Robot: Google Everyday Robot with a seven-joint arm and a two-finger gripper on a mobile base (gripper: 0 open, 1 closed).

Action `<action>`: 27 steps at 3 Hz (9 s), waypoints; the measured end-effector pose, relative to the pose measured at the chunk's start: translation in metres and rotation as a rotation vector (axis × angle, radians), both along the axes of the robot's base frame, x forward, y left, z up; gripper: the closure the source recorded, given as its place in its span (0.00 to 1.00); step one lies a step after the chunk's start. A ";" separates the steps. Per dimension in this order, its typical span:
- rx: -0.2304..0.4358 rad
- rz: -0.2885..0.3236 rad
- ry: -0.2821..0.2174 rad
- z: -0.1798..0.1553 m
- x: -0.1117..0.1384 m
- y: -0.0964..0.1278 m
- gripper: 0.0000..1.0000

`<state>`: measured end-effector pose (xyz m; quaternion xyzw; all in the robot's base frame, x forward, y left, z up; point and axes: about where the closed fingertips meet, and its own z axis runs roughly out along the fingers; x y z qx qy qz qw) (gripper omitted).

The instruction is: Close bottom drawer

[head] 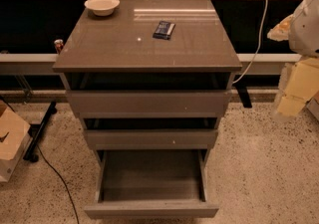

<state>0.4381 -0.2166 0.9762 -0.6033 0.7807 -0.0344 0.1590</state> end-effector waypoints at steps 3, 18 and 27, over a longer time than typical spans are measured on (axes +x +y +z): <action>0.009 0.106 0.005 -0.033 0.012 0.035 0.57; 0.339 0.119 0.092 -0.529 0.013 0.076 1.00; 0.554 -0.115 0.308 -0.813 -0.007 0.078 1.00</action>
Offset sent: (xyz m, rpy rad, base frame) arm 0.0003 0.0054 -0.0022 -0.0061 0.0040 0.0265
